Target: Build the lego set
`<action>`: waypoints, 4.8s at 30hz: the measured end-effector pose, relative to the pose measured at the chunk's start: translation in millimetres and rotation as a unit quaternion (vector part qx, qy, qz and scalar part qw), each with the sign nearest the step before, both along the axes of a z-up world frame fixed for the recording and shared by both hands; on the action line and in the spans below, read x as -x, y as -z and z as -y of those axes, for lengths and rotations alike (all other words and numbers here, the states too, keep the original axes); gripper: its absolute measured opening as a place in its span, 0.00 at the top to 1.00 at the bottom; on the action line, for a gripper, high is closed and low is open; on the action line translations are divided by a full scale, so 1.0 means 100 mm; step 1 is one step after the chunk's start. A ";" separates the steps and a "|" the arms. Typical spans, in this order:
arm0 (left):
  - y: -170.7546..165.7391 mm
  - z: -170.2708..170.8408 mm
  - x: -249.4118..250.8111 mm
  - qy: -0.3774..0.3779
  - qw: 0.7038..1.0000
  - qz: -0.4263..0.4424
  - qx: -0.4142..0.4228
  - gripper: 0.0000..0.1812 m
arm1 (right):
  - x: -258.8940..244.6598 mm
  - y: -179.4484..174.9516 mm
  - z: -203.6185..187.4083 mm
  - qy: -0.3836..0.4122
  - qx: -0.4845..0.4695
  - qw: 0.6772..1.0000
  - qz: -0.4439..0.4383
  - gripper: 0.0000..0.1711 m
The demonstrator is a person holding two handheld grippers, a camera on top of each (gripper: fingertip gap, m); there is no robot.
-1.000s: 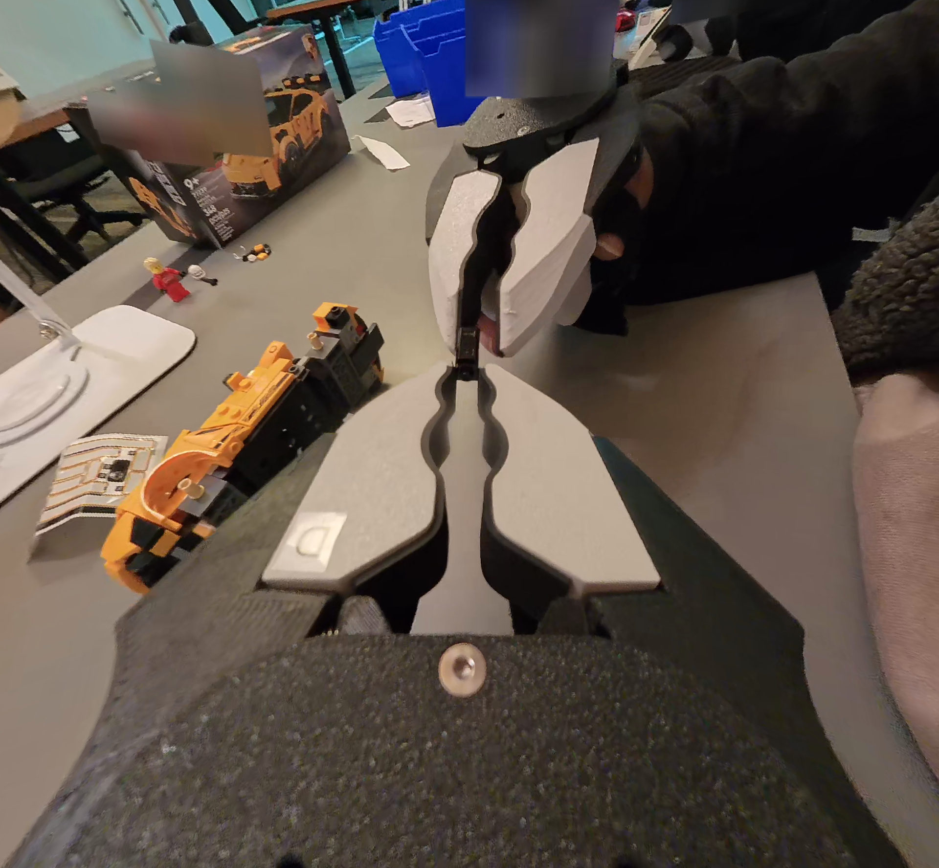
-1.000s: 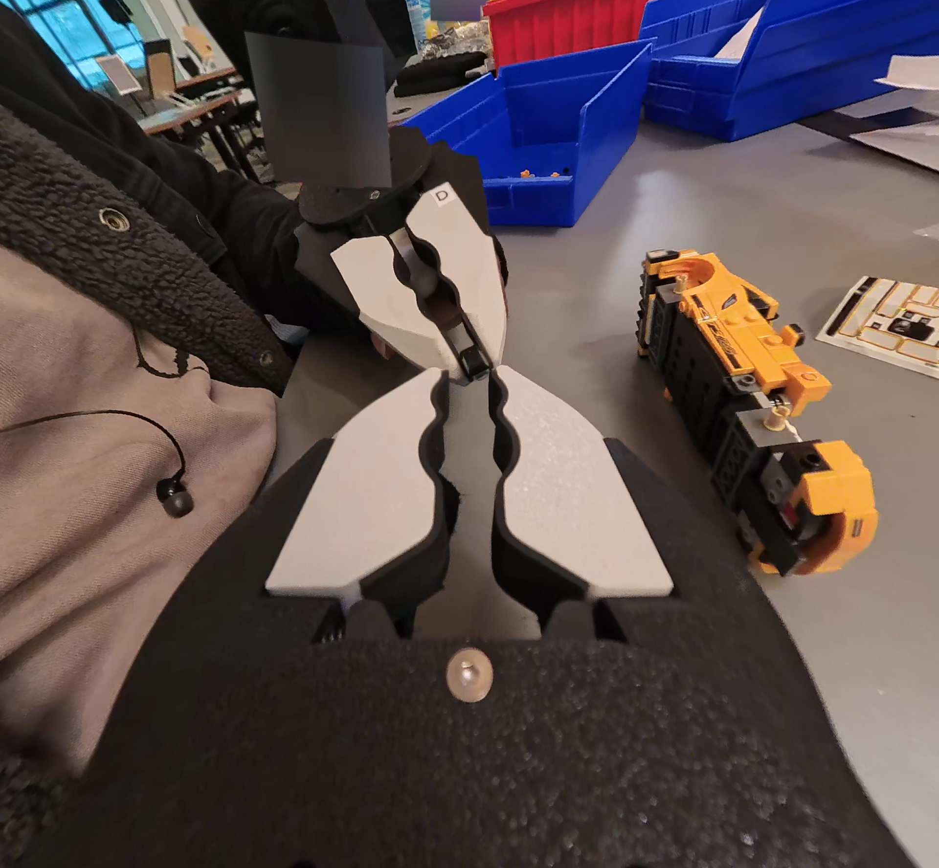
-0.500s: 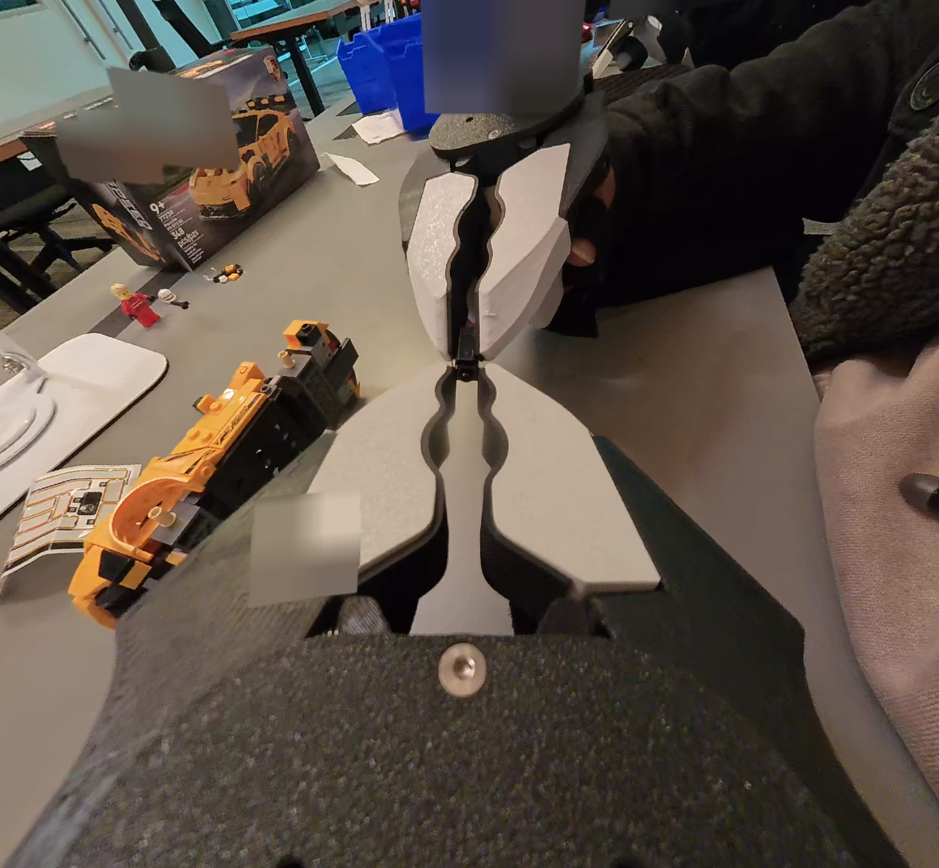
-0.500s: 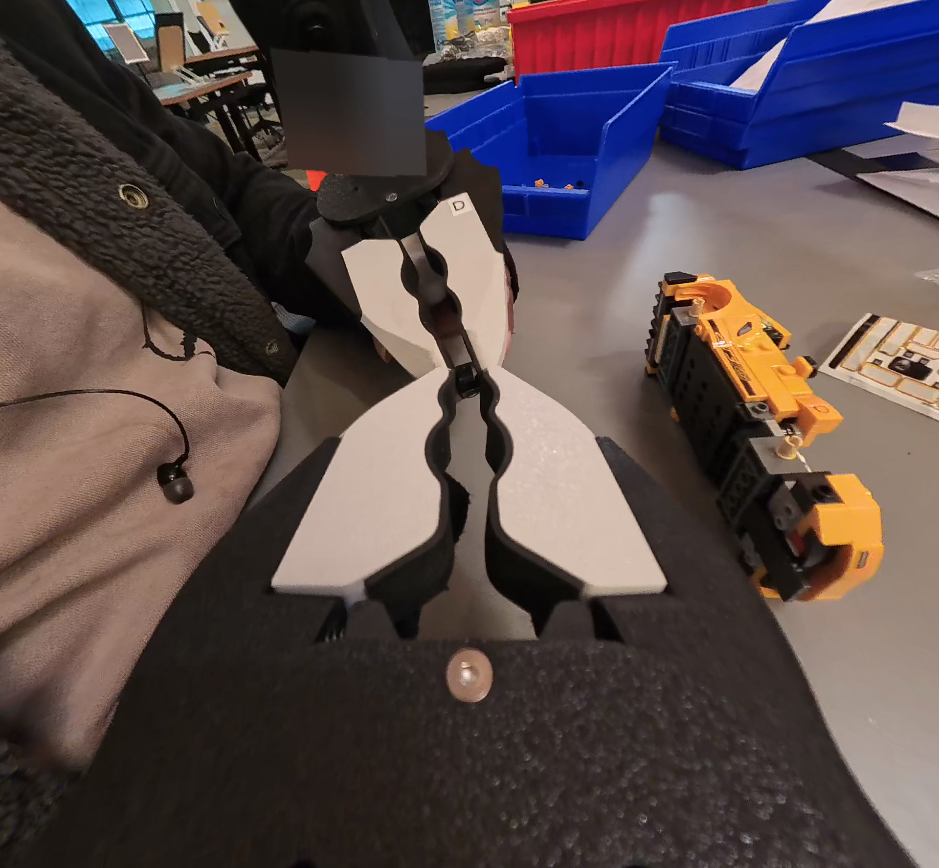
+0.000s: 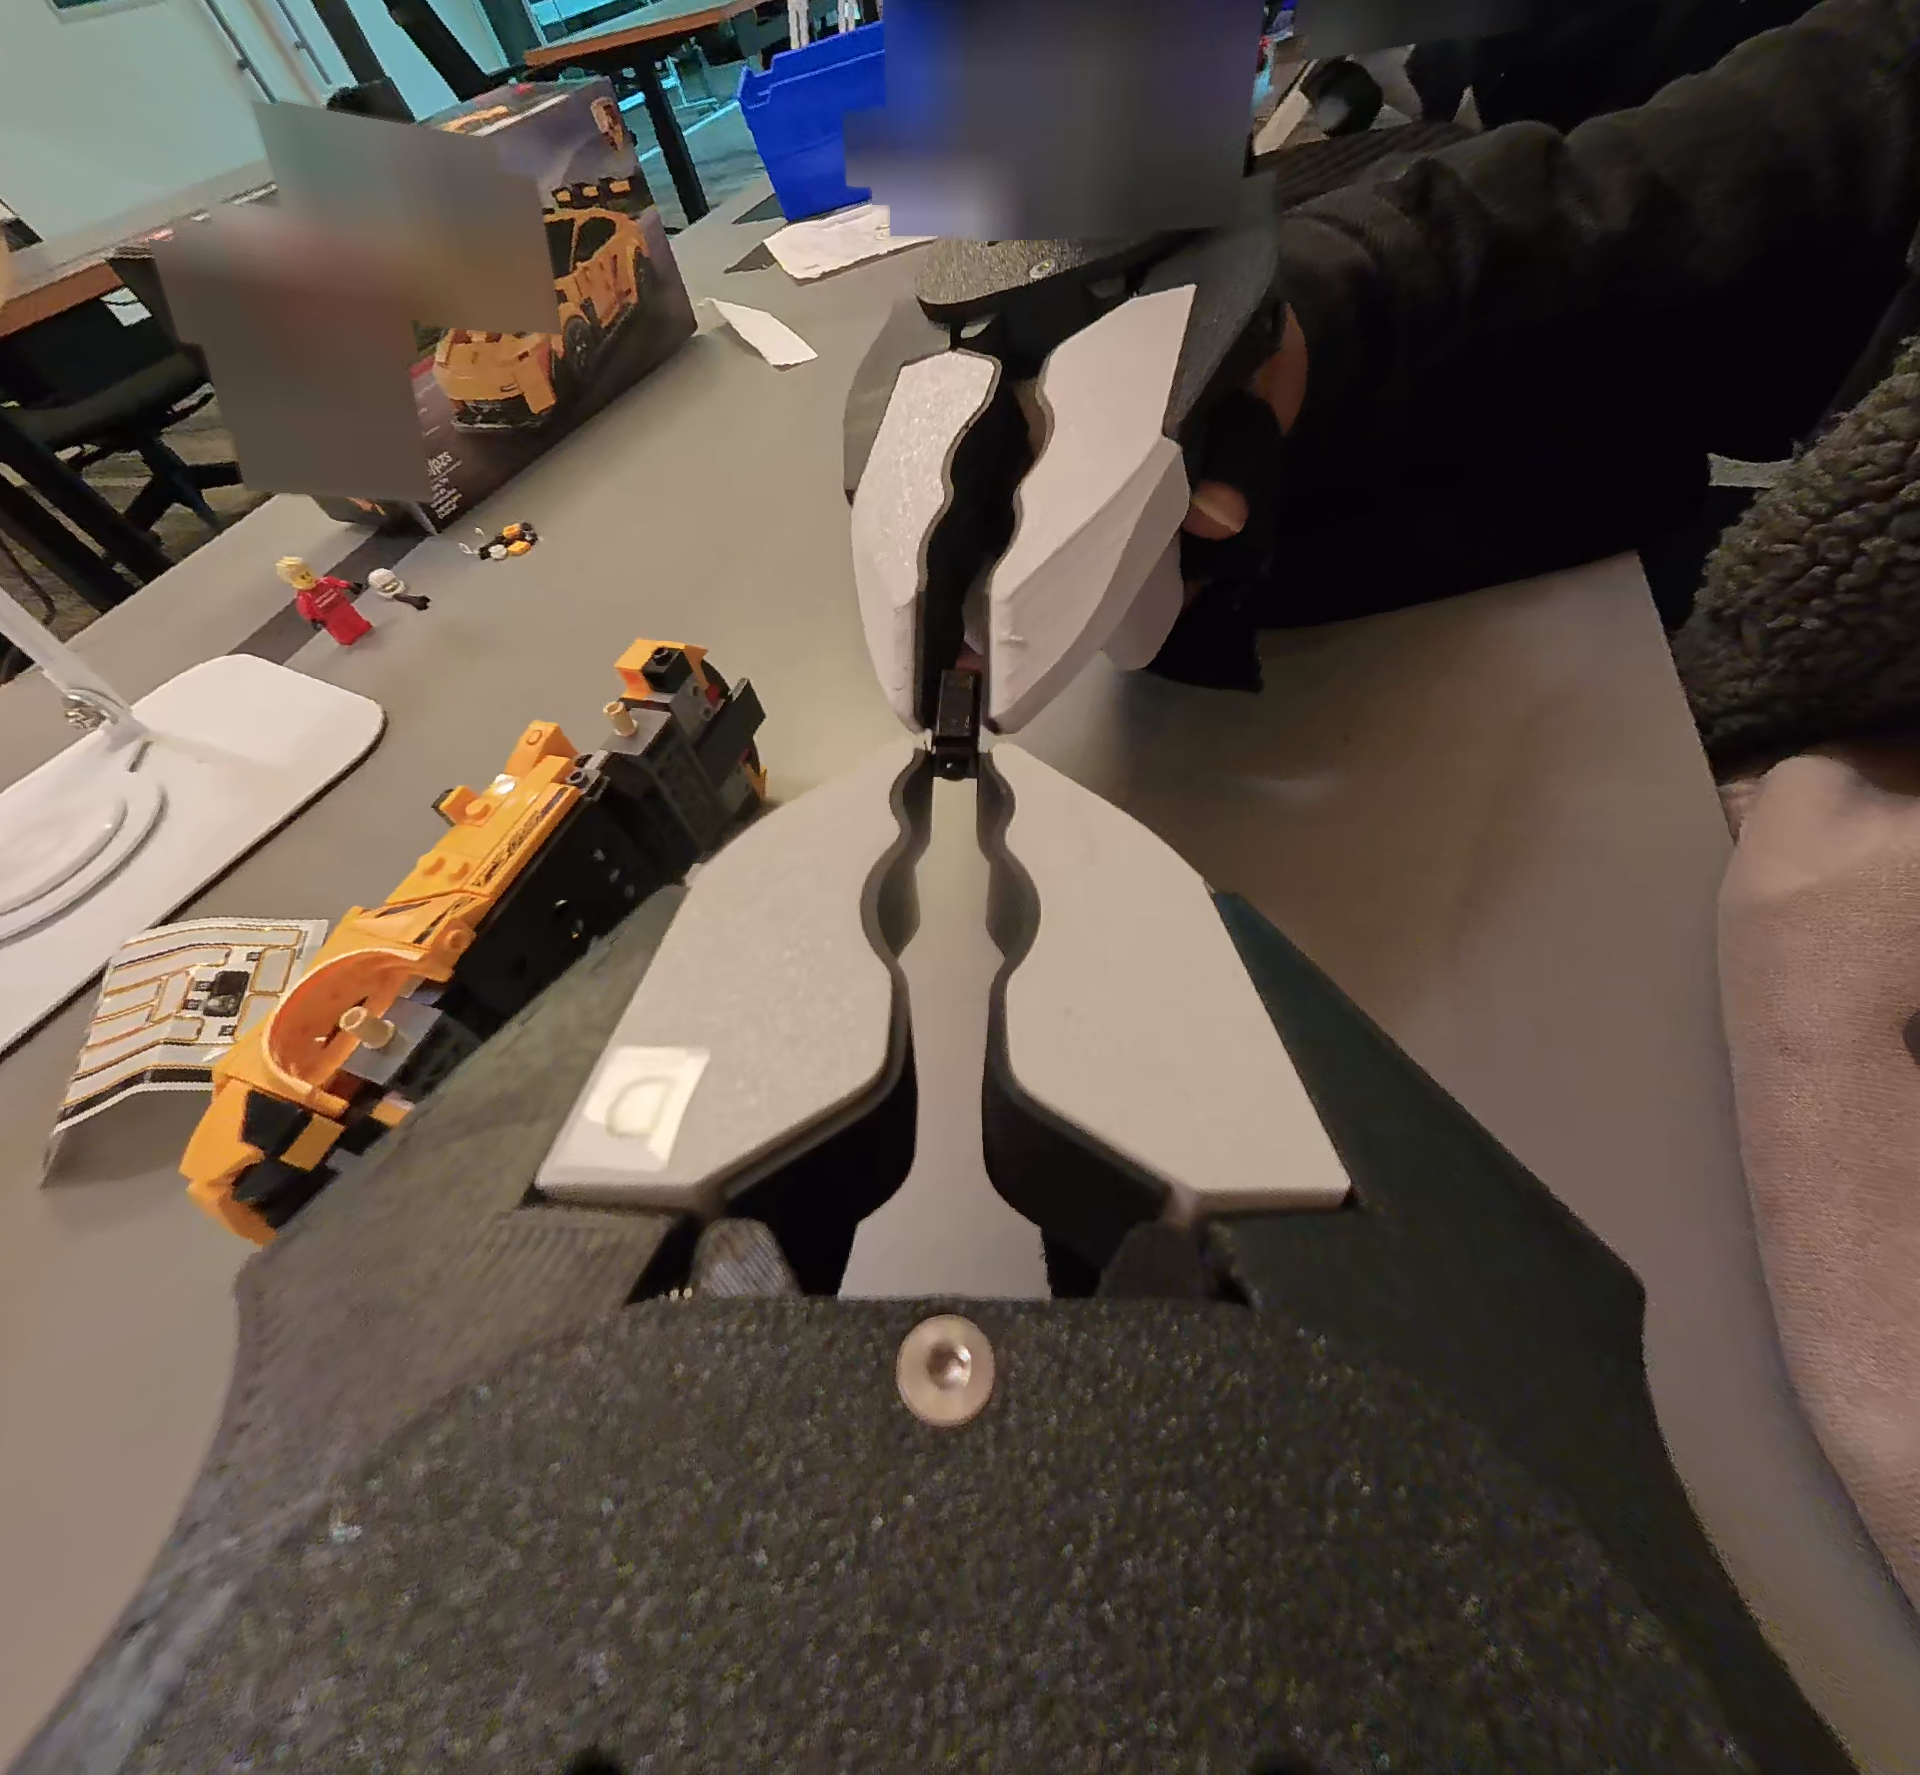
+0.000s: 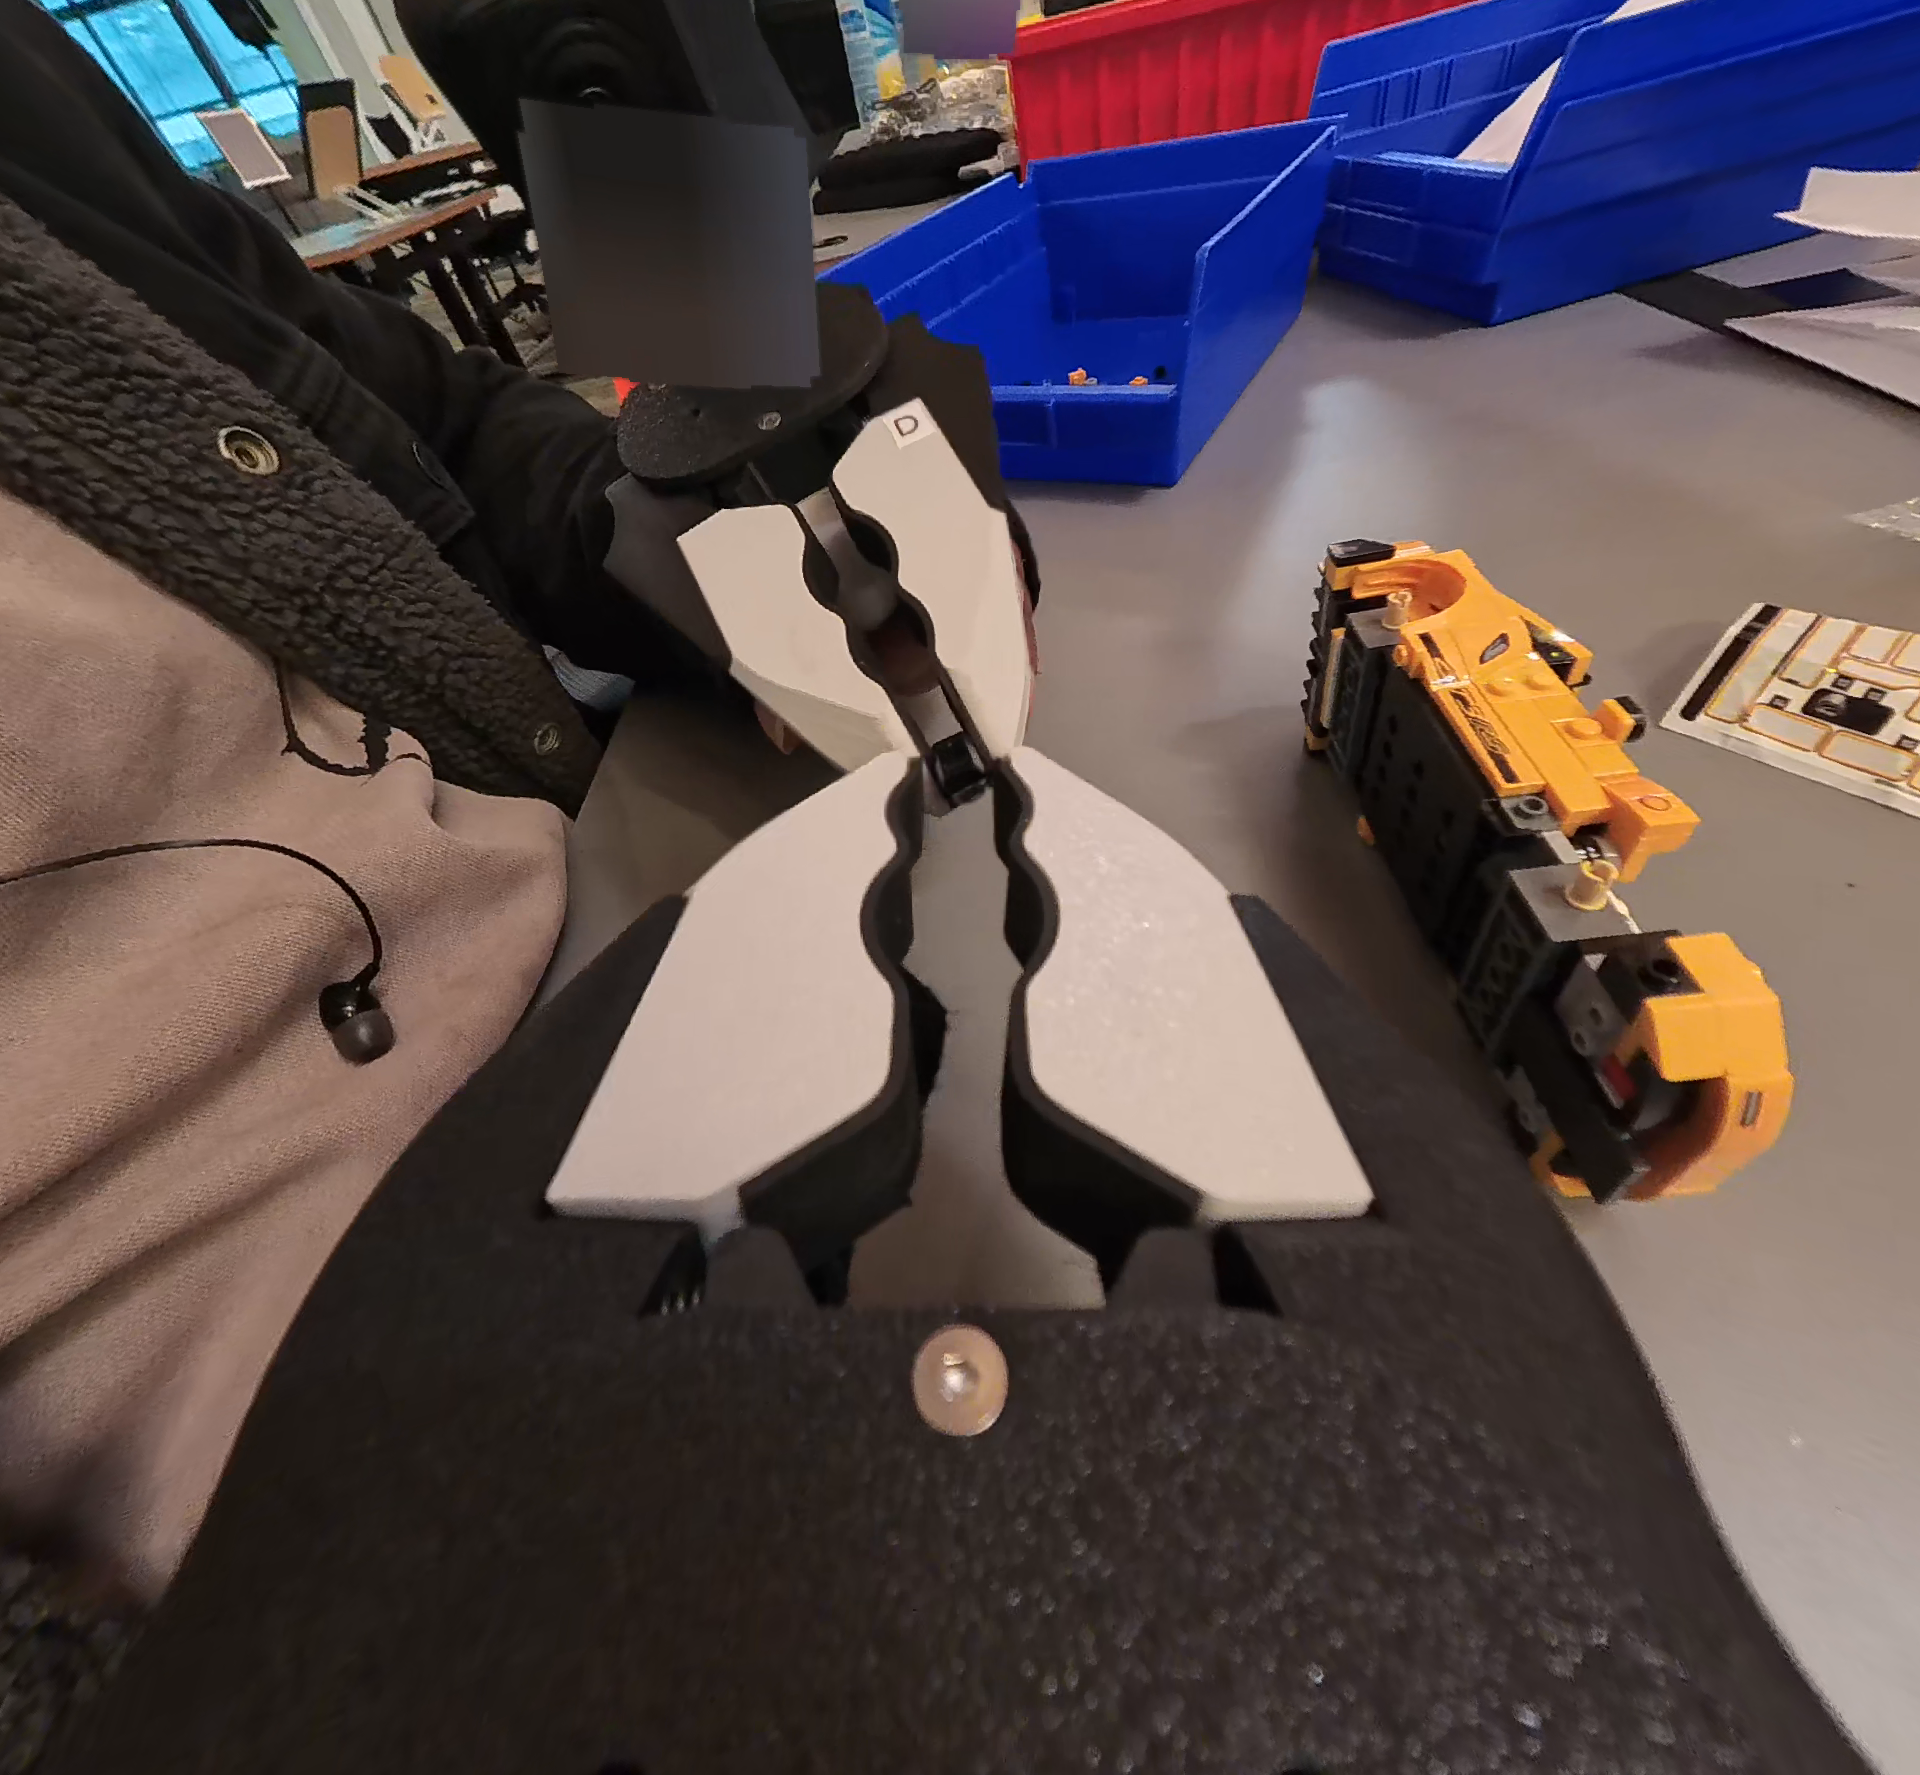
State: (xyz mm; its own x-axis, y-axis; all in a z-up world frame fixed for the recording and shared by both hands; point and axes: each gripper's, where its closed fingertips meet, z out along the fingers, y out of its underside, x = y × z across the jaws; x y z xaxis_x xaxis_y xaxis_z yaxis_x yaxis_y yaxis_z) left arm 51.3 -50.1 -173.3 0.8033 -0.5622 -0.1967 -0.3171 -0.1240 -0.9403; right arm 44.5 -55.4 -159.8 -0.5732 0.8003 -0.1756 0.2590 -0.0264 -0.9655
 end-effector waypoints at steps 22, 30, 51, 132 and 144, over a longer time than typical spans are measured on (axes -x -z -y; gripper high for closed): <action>-0.05 -0.01 -0.03 -0.017 0.989 -0.113 -0.093 0.96 | -0.01 -0.05 0.04 -0.015 0.057 0.998 0.026 0.93; 0.00 -0.02 -0.01 -0.012 0.995 -0.086 -0.057 0.94 | -0.02 -0.03 -0.01 -0.009 0.048 0.998 0.033 0.94; 0.22 0.03 -0.08 0.038 0.992 0.065 0.097 0.94 | -0.04 0.24 -0.08 0.011 -0.115 0.992 0.052 0.94; 0.27 -0.52 1.23 -0.024 0.973 -0.086 0.212 0.59 | 0.25 -0.12 -0.88 -0.055 -0.176 0.980 0.078 0.96; 0.44 -0.57 1.11 0.007 0.975 -0.158 0.156 0.76 | 0.27 0.01 -0.94 -0.053 -0.158 0.981 0.097 0.96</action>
State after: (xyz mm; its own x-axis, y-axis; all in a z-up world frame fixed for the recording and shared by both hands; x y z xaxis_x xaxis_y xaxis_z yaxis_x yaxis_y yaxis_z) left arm -59.6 6.4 -217.2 0.7216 -0.6451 -0.2513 -0.5892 -0.3815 -0.7123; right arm 17.0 38.7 -160.8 -0.6371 0.7696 -0.0427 0.4233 0.3030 -0.8538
